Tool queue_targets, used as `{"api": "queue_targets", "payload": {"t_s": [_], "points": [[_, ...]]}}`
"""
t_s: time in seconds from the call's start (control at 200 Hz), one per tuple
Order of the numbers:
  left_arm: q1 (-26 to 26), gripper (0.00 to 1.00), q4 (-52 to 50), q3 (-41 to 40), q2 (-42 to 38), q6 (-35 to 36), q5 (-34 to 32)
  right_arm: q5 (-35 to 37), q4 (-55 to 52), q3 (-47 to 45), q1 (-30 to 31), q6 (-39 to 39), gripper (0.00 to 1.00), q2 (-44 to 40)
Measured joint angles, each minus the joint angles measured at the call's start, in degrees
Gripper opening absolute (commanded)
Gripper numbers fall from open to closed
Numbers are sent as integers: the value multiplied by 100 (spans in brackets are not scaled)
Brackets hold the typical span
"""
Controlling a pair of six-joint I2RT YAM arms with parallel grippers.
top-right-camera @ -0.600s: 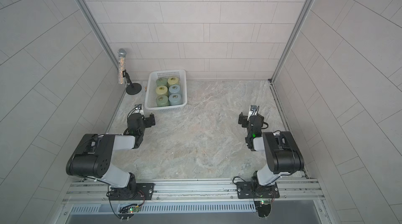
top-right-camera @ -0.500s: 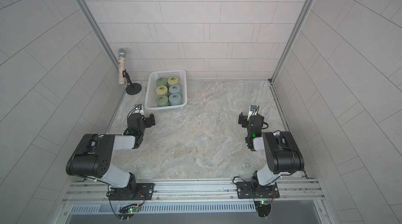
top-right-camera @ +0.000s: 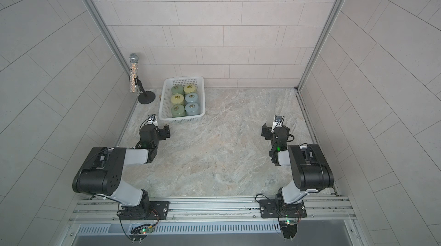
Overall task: Take the tea canister out of the basket
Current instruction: Pick up the tea canister from the basket.
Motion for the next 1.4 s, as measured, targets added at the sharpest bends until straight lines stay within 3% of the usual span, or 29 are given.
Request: {"api": "queue_targets", "payload": {"t_s": [0.235, 0.39, 0.52, 0.665, 0.8, 0.926, 1.116, 1.401], "points": [[0, 100, 0, 17, -20, 0, -26, 46, -24, -2, 2, 0, 100, -20], [0, 100, -1147, 507, -542, -162, -479, 474, -1021, 98, 42, 72, 100, -931], [-20, 100, -2664, 1388, -931, -728, -1250, 927, -2393, 822, -24, 841, 100, -1899], [-20, 100, -4347, 2830, -1106, -1639, -1947, 944, -3722, 1818, -153, 1965, 100, -2304], [-20, 100, -5176, 3099, -1539, -2144, -2055, 863, -4542, 2022, -192, 3136, 100, -2728], [-15, 100, -6118, 3348, -1604, -2452, -1744, 372, -4857, 2000, -229, 3560, 100, -2992], [-20, 100, -7082, 3864, -1574, -2468, -573, -199, -5851, 2811, -20, 3578, 100, -2721], [-68, 100, -8074, 4719, -890, -2393, 721, -750, -7403, 4087, 1375, 2798, 100, -1915]]}}
